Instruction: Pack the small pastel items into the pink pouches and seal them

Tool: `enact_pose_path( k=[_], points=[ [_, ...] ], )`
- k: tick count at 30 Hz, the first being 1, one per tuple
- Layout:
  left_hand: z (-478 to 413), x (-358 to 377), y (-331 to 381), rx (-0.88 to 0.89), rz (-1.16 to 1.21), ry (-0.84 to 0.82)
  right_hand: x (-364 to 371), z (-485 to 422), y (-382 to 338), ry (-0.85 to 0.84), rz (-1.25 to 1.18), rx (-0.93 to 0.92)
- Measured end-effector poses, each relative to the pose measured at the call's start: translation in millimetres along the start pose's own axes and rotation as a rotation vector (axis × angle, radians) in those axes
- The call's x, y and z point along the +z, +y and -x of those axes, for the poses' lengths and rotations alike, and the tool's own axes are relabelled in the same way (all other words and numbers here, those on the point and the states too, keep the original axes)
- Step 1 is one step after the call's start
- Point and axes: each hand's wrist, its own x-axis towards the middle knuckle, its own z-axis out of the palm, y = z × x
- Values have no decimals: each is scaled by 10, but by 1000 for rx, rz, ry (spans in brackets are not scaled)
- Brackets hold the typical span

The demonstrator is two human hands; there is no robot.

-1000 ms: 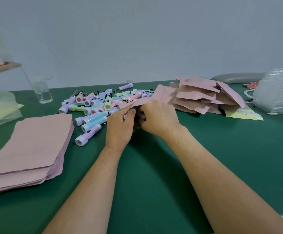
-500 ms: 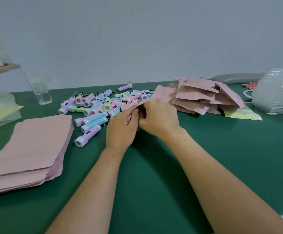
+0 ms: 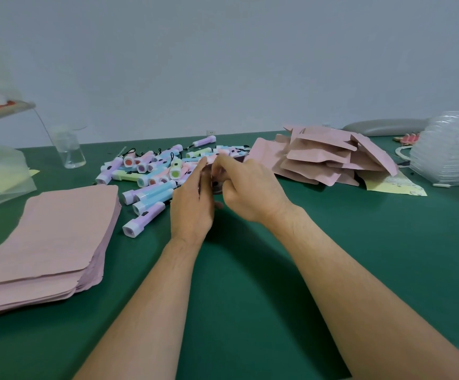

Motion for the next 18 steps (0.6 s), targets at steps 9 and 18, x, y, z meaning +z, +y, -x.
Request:
enact_pose_path(
  k=[9,18],
  points=[
    [-23,24,-46,-5,58,33,109,5,-68,5,184,-24],
    [-6,45,-57,78,35,-102,229,30,-14,-126,261,57]
  ],
)
